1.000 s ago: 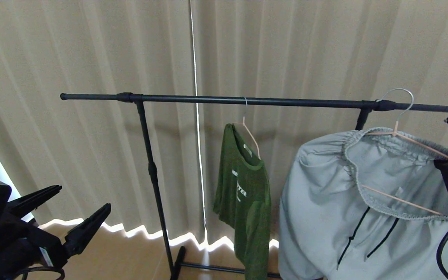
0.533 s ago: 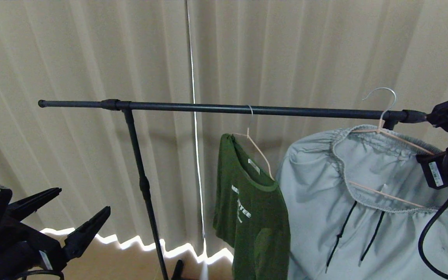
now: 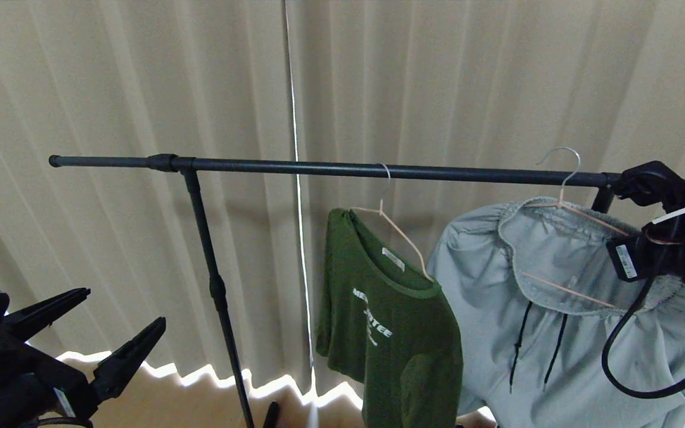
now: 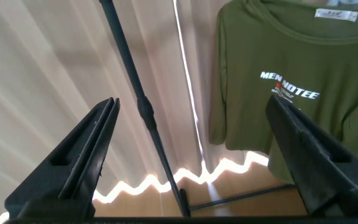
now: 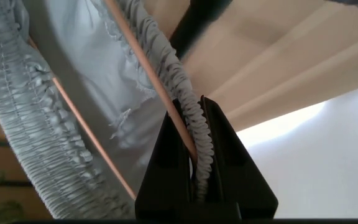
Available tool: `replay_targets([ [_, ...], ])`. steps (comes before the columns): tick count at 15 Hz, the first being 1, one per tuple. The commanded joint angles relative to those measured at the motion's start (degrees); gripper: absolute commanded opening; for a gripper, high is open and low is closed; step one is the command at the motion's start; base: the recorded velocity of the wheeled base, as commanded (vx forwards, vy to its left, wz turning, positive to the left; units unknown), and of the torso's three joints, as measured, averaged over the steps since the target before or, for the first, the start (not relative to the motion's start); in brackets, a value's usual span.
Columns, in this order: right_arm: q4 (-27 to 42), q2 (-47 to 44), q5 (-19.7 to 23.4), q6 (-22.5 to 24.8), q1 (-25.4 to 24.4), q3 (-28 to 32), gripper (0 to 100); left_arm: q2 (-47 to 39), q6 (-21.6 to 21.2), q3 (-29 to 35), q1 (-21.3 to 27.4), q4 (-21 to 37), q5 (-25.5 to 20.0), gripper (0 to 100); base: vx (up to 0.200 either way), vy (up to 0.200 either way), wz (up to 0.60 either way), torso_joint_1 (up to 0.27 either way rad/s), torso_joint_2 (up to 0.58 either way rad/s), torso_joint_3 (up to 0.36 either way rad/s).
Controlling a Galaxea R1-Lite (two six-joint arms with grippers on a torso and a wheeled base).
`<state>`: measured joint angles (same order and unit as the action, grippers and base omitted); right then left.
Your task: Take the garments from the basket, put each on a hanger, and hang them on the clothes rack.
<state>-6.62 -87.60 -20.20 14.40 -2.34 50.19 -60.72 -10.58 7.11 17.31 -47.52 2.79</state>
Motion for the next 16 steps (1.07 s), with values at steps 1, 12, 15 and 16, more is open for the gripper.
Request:
replay_targets([
  [1, -0.1, -2.7, -0.1, 0.0, -0.2, -0.2, 0, 0.0, -0.1, -0.1, 0.0, 0.0, 0.0, 100, 0.0, 0.0, 0.0, 0.0, 0.0, 0.0],
  [12, -0.3, 0.1, 0.2, -0.4, -9.7, -3.5, 100, 0.3, -0.1, -0.6, 0.0, 0.1, 0.0, 100, 0.0, 0.0, 0.0, 0.0, 0.0, 0.0],
  [15, -3.8, 6.4, 1.7, -4.1, -12.0, -10.6, 100, 0.3, 0.6, -0.1, -0.3, 0.0, 0.2, 100, 0.0, 0.0, 0.0, 0.0, 0.0, 0.0],
  [16, -6.9, 9.5, 3.9, -4.6, -12.2, -14.1, 100, 0.9, 0.7, -0.6, -0.7, 0.1, 0.3, 100, 0.0, 0.0, 0.0, 0.0, 0.0, 0.0],
])
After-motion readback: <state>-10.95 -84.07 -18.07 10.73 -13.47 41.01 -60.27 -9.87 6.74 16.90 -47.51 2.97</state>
